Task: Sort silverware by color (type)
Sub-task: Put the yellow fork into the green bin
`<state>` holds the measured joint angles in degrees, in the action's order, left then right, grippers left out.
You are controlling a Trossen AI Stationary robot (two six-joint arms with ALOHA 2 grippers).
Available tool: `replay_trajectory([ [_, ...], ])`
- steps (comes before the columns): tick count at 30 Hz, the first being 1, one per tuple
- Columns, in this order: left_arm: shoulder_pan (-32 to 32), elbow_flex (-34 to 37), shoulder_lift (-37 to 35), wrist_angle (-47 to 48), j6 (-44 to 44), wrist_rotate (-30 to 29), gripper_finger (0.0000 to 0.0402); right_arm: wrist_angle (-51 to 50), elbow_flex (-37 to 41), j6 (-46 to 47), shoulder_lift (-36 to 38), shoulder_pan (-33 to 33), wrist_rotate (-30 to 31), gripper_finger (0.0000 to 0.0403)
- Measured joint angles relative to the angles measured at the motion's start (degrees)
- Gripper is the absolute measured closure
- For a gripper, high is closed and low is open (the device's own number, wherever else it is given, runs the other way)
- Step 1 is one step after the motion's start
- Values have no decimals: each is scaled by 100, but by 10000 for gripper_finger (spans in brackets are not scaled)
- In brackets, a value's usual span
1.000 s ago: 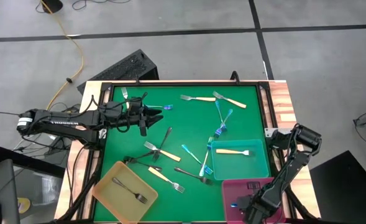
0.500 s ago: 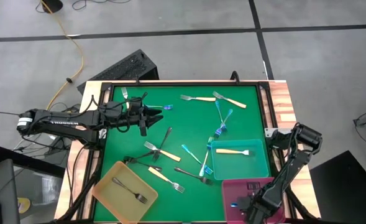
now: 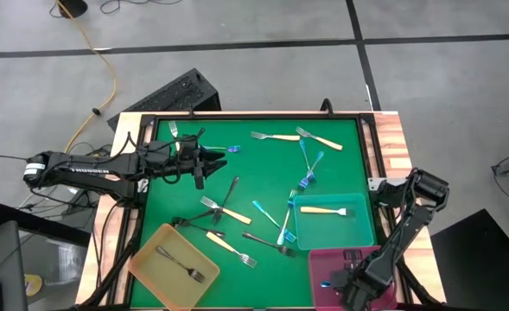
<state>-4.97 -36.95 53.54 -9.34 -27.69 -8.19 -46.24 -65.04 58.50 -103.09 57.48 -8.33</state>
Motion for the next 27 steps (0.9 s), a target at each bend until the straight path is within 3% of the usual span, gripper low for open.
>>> replay_trajectory([
  [7, 0, 0, 0, -11, -38, 4, 249, -98, -4, -3, 306, -106, 58, 194],
  [14, 1, 0, -7, -37, -341, 66, 249, -804, -9, -11, 1164, -209, 310, 196],
  [21, -18, 0, -7, -42, -662, 190, 249, -1400, -11, 96, 2134, -475, 1061, 197],
  [27, -326, -80, -9, 210, -1109, 563, 249, -1692, -15, -32, 2686, -1152, 1897, 197],
])
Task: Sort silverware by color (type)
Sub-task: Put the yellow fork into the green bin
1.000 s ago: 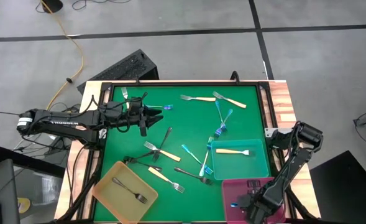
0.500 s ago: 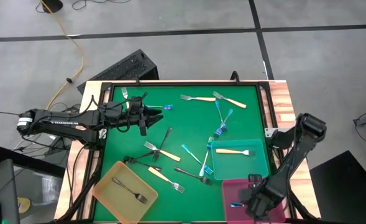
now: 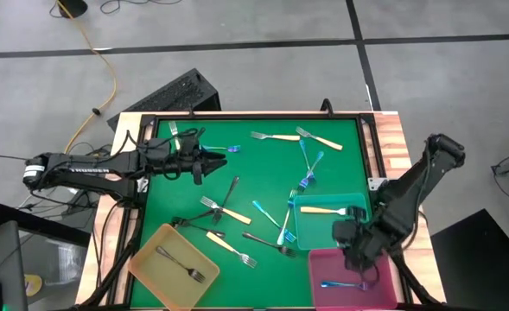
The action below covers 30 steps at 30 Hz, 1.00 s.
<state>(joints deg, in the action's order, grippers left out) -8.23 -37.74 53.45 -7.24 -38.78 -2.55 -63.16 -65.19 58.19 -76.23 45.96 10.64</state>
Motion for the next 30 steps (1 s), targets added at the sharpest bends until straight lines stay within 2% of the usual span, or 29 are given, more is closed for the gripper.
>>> replay_trajectory([
  [3, -273, -463, 0, 1182, -12, 114, 249, 5, 0, -328, 146, -387, 205, 197],
  [7, -596, -1278, 17, 2966, 574, -24, 249, 17, 0, -827, 213, -855, 349, 197],
  [9, -778, -1630, 17, 3682, 609, -343, 249, 19, 0, -1056, 206, -1062, 363, 198],
  [14, -1372, -2032, 17, 5263, -148, -1568, 249, 49, 0, -1217, 191, -1458, 430, 198],
  [17, -1637, -1922, 17, 5624, -369, -1807, 249, 115, 0, -1218, 193, -1616, 439, 198],
  [21, -1886, -1576, 104, 5631, -721, -1852, 249, 184, 0, -1219, 191, -1695, 449, 198],
  [30, -2635, -1071, 668, 5587, -1293, -1722, 249, 314, 2, -1215, 191, -1690, 747, 198],
])
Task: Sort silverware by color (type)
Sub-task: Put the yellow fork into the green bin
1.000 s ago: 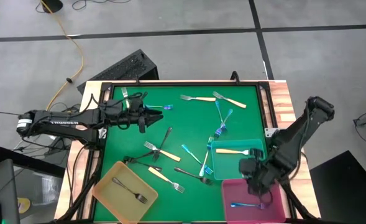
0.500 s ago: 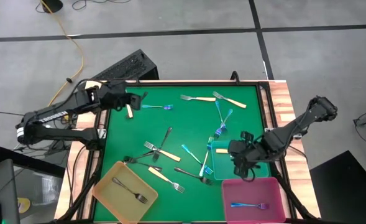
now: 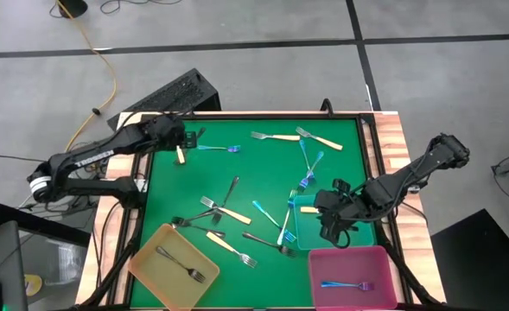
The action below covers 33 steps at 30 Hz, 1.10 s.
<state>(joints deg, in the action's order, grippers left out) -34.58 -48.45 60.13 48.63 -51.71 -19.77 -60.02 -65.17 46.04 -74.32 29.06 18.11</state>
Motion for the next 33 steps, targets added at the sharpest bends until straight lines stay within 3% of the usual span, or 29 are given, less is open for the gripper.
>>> replay_trajectory([
  [10, -577, 3, 970, -10, 473, 47, 249, 197, 0, 5, 0, 2, 233, 198],
  [17, -874, 7, 1606, -12, 628, 417, 249, 222, 0, 42, 0, 2, 310, 198],
  [24, -1335, 196, 1656, -147, 830, 581, 249, 224, 0, 47, 0, 2, 311, 198],
  [33, -1697, 718, 1597, -1051, 940, 1059, 249, 226, 0, 59, -2, 2, 629, 198],
])
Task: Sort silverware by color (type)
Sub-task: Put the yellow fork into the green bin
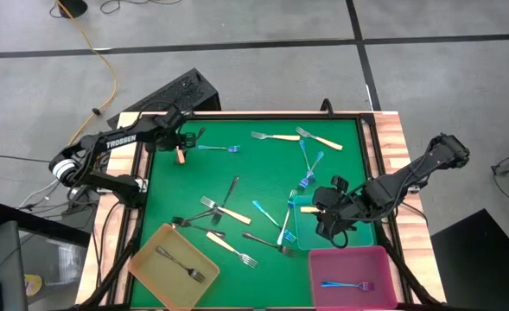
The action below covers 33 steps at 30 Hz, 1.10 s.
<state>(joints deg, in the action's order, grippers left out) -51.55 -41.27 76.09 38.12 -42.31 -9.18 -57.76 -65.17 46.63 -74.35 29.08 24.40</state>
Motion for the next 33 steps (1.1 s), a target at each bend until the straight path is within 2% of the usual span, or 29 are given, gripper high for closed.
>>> replay_trajectory([
  [6, -9, 24, 0, -452, -173, 28, 249, 2, 0, 39, 0, 0, 113, 198],
  [20, -168, 24, 14, -320, -247, -360, 249, 0, 0, 138, 0, 2, 291, 198],
  [29, -81, 21, 950, -355, -428, -160, 249, 0, 0, 141, 0, 2, 442, 198],
  [33, -59, -3, 1082, -390, -462, -137, 249, 0, 0, 155, 0, 2, 442, 198],
])
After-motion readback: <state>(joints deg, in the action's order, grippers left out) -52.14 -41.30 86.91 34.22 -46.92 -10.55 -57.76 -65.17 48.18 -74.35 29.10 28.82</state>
